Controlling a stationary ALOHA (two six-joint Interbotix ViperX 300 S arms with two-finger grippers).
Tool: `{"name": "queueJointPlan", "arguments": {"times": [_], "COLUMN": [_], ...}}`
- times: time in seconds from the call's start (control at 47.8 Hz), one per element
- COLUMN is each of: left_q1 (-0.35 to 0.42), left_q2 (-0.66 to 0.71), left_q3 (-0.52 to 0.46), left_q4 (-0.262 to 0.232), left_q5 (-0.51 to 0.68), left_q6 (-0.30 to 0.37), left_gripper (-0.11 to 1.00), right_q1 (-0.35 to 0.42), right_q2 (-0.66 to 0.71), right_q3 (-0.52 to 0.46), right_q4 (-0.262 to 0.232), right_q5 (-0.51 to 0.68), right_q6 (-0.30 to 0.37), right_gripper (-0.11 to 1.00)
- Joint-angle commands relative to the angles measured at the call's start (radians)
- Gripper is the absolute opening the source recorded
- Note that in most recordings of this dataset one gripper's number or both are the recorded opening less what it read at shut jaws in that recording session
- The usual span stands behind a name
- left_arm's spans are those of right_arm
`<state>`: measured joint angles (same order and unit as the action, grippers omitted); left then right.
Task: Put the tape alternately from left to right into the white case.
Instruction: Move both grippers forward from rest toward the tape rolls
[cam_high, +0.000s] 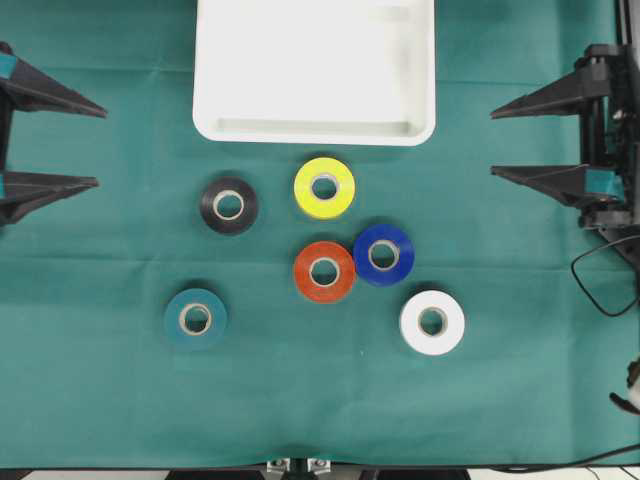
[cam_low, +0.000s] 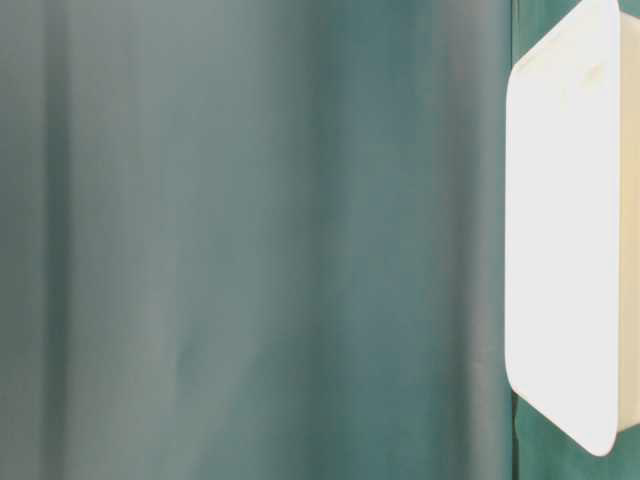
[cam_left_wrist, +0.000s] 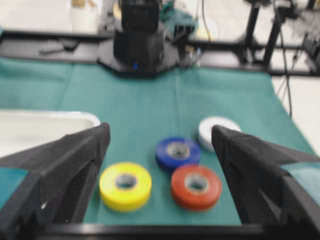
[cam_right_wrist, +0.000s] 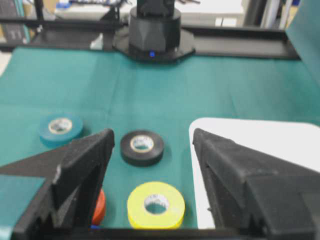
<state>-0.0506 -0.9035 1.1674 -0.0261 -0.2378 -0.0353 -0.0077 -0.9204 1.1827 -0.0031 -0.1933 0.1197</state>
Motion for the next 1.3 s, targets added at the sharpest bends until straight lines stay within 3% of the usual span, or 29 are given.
{"name": "queueJointPlan", "arguments": {"times": [0.0, 0.23, 0.607, 1.277], "left_q1": [-0.005, -0.005, 0.003, 0.003], "left_q2": [0.057, 0.186, 0.321, 0.523], "left_q3": [-0.034, -0.107, -0.155, -0.247], "left_q4": [-0.003, -0.003, -0.003, -0.003], "left_q5": [0.025, 0.143, 0.179, 0.29], "left_q6": [0.0, -0.014, -0.08, -0.081], "left_gripper": [0.59, 0.58, 0.58, 0.58], "right_q1": [-0.003, -0.003, -0.003, -0.003], "right_q2": [0.035, 0.13, 0.261, 0.456], "right_q3": [-0.038, -0.091, -0.149, -0.218], "right_q4": [0.0, 0.0, 0.0, 0.0], "right_q5": [0.008, 0.074, 0.138, 0.202], "right_q6": [0.002, 0.003, 0.003, 0.034], "right_gripper": [0.77, 0.77, 0.77, 0.77]}}
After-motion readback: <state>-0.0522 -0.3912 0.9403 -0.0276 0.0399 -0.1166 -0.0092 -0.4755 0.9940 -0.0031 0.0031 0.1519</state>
